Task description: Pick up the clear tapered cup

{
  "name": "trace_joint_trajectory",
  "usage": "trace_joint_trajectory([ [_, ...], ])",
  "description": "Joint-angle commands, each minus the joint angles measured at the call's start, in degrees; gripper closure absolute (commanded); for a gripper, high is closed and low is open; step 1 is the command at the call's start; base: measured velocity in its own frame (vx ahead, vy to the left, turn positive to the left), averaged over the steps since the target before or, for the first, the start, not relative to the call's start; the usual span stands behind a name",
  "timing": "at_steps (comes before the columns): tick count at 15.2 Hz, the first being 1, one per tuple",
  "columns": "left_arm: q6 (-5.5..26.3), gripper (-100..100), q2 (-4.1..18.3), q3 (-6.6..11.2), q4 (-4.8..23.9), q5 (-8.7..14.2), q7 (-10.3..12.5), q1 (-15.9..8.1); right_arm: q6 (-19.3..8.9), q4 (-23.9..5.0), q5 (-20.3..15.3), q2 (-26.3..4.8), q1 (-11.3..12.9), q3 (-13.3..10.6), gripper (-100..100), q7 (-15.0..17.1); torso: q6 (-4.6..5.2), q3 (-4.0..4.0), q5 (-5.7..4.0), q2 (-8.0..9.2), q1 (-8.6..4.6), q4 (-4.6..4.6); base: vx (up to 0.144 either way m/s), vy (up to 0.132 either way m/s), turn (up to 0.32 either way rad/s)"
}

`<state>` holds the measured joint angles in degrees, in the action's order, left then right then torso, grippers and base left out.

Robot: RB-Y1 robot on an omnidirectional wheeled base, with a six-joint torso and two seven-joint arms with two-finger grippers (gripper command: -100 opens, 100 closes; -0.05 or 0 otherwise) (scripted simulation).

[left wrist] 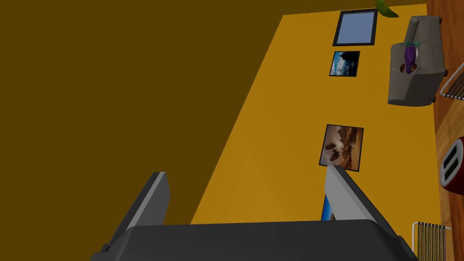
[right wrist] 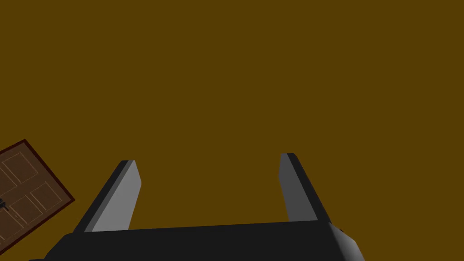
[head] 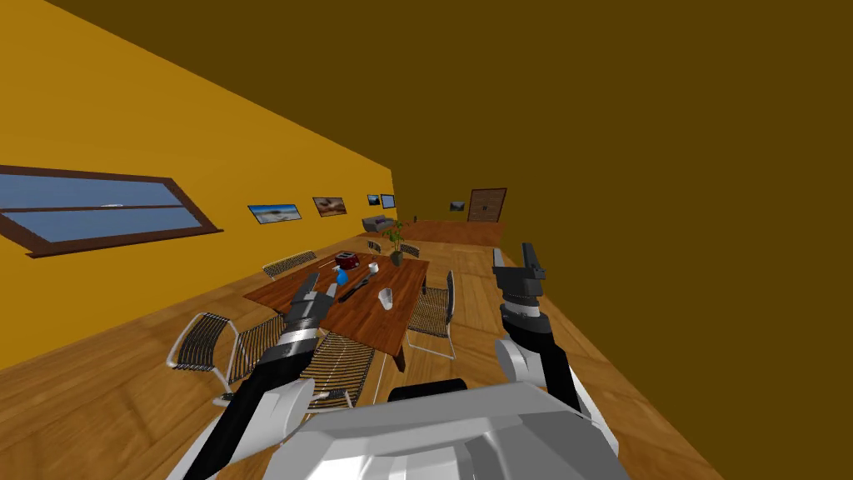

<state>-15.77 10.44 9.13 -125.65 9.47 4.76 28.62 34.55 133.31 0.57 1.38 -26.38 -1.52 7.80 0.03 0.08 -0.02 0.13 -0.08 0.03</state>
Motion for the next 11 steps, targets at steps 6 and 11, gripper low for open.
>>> trace_joint_trajectory([
  [6, 8.84, -100, 1.14, 3.80, 3.61, 2.15, 0.73, -0.77, 0.00, 0.00, 0.00, 0.00, 0.00, 0.00, 0, 0.00, -0.01, -0.01, 0.01, -0.02, 0.02, -0.01, -0.019, -0.024, -0.200],
  [11, 14.72, -100, 1.80, 6.93, 7.01, 3.98, 1.29, -0.92, 0.00, 0.00, 0.00, 0.00, 0.00, 0.00, 0, 0.00, 0.02, -0.05, 0.02, -0.08, 0.07, -0.02, -0.005, -0.019, -0.219],
])
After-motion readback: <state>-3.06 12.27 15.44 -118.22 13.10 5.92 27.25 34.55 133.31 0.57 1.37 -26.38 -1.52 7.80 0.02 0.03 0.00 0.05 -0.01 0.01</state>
